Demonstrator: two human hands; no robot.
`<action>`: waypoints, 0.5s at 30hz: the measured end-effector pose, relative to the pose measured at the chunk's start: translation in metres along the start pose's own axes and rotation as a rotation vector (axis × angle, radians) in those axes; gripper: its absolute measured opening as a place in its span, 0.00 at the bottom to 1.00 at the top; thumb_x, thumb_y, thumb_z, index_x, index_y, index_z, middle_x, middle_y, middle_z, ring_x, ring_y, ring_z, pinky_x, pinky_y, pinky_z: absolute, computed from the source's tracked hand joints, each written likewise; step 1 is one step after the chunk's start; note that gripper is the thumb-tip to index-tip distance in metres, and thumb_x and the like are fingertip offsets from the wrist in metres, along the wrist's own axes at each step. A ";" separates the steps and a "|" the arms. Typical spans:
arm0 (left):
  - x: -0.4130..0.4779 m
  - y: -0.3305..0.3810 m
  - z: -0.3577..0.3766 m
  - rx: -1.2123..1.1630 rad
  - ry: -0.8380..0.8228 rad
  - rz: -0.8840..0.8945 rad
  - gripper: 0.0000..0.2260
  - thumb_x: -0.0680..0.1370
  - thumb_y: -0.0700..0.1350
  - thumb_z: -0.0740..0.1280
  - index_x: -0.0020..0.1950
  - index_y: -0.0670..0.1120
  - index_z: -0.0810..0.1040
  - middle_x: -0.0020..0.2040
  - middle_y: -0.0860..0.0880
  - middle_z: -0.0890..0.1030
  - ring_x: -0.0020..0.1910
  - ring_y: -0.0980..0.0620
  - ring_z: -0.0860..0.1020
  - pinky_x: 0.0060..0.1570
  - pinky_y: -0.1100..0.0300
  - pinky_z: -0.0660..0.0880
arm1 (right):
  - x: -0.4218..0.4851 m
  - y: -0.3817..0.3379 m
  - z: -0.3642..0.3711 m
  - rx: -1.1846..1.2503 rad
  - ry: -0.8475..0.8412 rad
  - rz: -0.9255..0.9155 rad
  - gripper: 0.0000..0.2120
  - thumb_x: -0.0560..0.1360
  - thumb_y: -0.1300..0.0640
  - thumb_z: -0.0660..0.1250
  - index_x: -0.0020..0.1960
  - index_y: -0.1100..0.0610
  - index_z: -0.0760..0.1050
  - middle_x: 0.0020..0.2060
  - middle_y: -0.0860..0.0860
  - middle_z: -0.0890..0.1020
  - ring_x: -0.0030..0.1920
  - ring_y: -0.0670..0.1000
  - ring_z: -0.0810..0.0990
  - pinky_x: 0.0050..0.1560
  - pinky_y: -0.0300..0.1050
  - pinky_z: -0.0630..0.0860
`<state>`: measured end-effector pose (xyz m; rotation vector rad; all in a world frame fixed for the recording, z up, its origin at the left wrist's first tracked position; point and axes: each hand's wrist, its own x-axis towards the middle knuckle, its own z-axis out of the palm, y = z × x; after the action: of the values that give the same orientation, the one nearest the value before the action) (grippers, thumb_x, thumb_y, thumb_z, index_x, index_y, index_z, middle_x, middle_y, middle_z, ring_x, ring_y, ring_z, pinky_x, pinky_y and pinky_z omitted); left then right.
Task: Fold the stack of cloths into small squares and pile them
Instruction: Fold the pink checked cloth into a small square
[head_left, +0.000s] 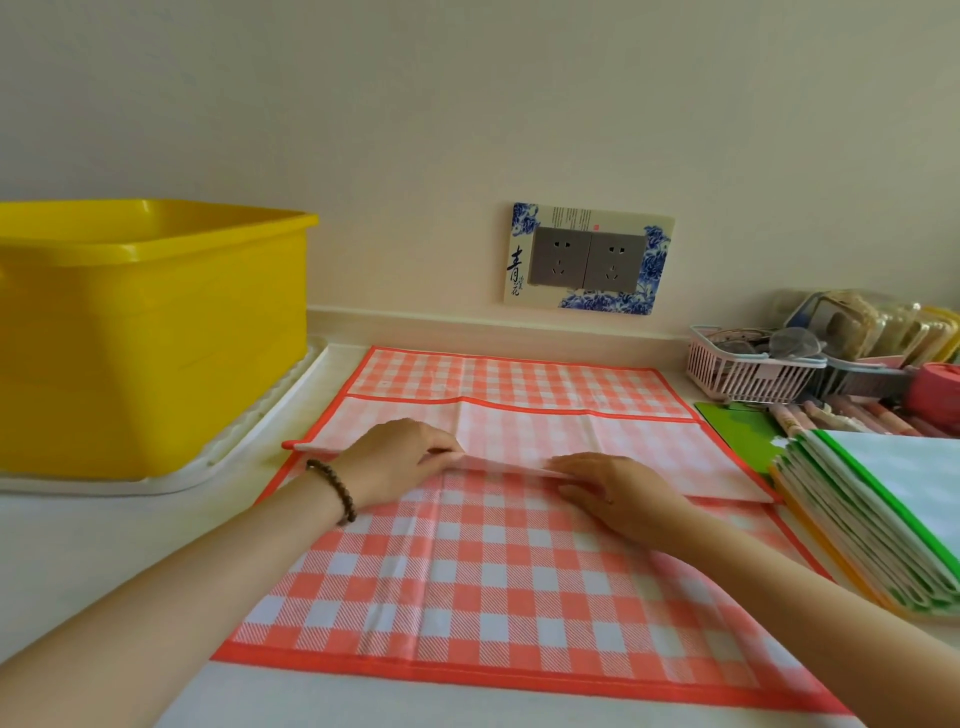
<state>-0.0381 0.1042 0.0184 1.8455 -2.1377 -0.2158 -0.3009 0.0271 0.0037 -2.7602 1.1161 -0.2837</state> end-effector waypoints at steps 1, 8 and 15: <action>0.001 0.000 -0.002 -0.023 0.024 -0.006 0.10 0.80 0.53 0.59 0.44 0.55 0.78 0.38 0.60 0.78 0.39 0.62 0.75 0.45 0.63 0.72 | 0.001 0.000 -0.003 -0.046 0.021 0.016 0.18 0.80 0.48 0.57 0.68 0.47 0.70 0.65 0.43 0.74 0.65 0.46 0.73 0.63 0.38 0.68; 0.004 0.005 -0.045 -0.046 0.037 0.026 0.12 0.79 0.54 0.60 0.46 0.50 0.80 0.42 0.51 0.82 0.42 0.53 0.78 0.48 0.53 0.75 | 0.005 -0.005 -0.052 0.065 0.091 -0.026 0.11 0.78 0.52 0.62 0.54 0.54 0.80 0.44 0.45 0.83 0.45 0.45 0.80 0.42 0.35 0.70; 0.003 0.026 -0.105 -0.199 -0.105 0.065 0.07 0.78 0.49 0.65 0.51 0.51 0.81 0.25 0.59 0.75 0.26 0.65 0.68 0.37 0.75 0.67 | 0.000 -0.021 -0.123 0.334 -0.235 -0.053 0.09 0.74 0.49 0.65 0.52 0.49 0.79 0.40 0.43 0.85 0.39 0.38 0.81 0.45 0.30 0.74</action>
<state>-0.0283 0.1145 0.1255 1.6838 -2.1529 -0.5014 -0.3150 0.0339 0.1275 -2.4533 0.8518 -0.1325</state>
